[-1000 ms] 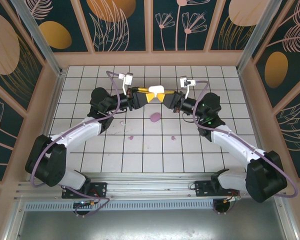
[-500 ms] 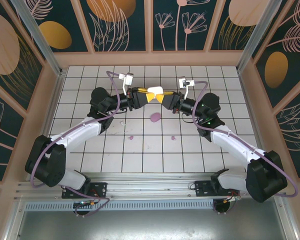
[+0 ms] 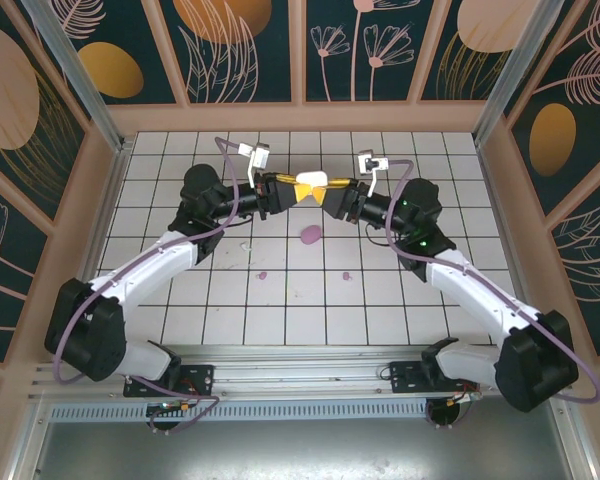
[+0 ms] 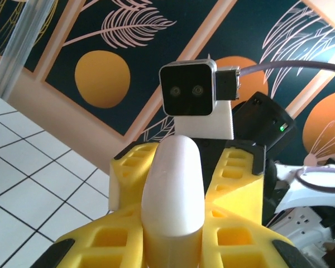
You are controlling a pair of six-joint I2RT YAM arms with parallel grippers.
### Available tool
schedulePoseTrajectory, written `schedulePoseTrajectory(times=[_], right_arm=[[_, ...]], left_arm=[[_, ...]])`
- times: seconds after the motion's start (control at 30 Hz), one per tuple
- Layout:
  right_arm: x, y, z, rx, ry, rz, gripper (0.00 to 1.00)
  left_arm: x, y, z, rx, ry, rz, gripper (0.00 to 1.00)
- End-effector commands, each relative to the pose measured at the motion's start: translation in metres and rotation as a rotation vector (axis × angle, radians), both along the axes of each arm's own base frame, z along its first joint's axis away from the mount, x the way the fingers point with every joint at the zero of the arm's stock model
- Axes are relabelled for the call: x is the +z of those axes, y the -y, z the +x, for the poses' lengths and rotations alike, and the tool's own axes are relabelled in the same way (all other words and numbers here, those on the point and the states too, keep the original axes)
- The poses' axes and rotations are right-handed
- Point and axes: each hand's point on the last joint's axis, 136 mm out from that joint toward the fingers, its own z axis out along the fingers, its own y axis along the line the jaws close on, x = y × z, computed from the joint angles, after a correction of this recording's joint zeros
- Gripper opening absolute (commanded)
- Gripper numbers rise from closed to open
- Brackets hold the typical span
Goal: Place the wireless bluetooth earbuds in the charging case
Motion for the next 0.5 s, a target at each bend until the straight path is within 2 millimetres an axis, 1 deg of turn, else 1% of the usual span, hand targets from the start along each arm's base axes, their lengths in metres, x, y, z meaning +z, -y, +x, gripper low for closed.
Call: schedulePoseTrajectory(times=[0.0,0.1,0.2,0.27,0.33,0.4,0.43,0.47], right_arm=[[0.02,0.017,-0.003,-0.089,0.118,-0.055,0.56],[0.02,0.026,-0.005,-0.11,0.132,-0.083,0.59],[0.019,0.031,-0.007,-0.132,0.154,-0.132,0.62],[0.016,0.034,-0.009,-0.141,0.184,-0.168,0.65],[0.011,0.033,-0.015,-0.121,0.231,-0.197,0.67],[0.007,0.029,-0.022,-0.085,0.261,-0.218,0.69],[0.005,0.027,-0.025,-0.069,0.271,-0.227,0.7],[0.002,0.023,-0.028,-0.047,0.276,-0.238,0.7]], left_arm=[[0.001,-0.005,-0.005,0.031,0.089,0.112,0.0],[-0.02,-0.012,0.003,0.107,0.1,0.236,0.0],[-0.031,-0.025,0.008,0.191,0.148,0.322,0.0],[-0.035,-0.031,0.004,0.209,0.207,0.359,0.0],[-0.039,-0.04,0.001,0.242,0.269,0.399,0.0],[-0.042,-0.05,-0.003,0.282,0.34,0.443,0.0],[-0.039,-0.054,-0.006,0.291,0.382,0.454,0.0],[-0.048,-0.058,-0.012,0.29,0.409,0.476,0.0]])
